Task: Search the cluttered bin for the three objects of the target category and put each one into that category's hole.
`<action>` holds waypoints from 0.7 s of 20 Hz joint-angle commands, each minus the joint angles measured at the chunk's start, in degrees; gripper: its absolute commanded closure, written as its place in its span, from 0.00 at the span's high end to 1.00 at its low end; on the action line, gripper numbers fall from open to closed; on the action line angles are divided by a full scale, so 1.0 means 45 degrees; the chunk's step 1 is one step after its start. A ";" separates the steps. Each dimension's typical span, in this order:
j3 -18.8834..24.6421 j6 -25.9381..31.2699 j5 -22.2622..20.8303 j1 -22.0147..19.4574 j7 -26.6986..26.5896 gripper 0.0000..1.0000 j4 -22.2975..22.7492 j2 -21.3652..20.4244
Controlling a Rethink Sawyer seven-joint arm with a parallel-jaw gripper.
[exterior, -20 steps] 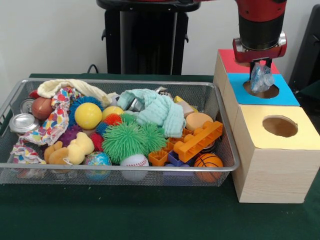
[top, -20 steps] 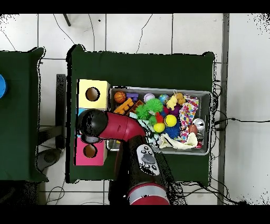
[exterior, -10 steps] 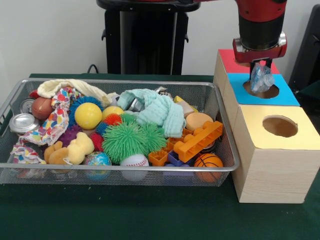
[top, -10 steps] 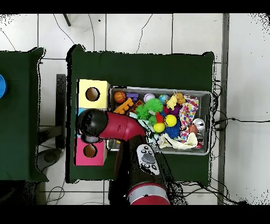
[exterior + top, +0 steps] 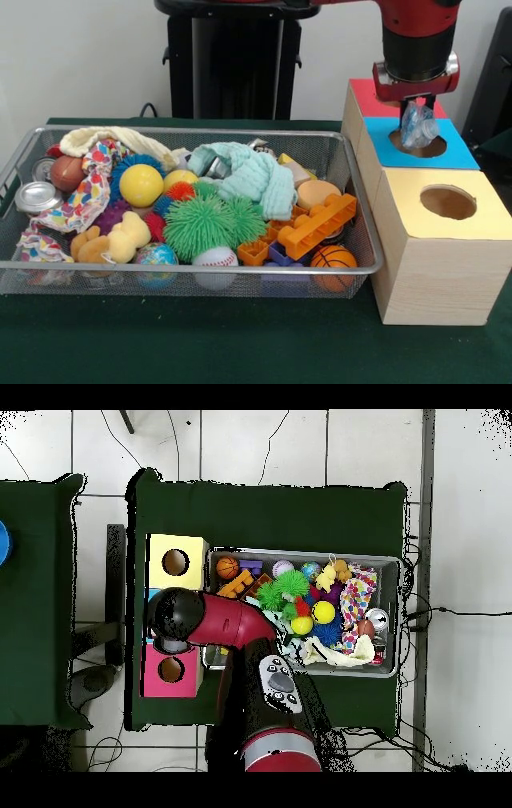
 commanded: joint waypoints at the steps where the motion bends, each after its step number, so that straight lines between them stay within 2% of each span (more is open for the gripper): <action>1: -0.0081 -0.3067 -0.0589 -0.0051 0.2009 0.00 -0.1344 0.2145; 2: -0.0094 -0.3052 -0.0626 -0.0033 0.1978 0.00 -0.1394 0.2146; 3: -0.0124 -0.2992 -0.0771 0.0000 0.1836 1.00 -0.1511 0.2170; 7: -0.0159 -0.3164 -0.0699 0.0017 0.1959 1.00 -0.1470 0.2077; 14: -0.0187 -0.2237 -0.0726 -0.0112 0.1699 1.00 -0.1216 0.1258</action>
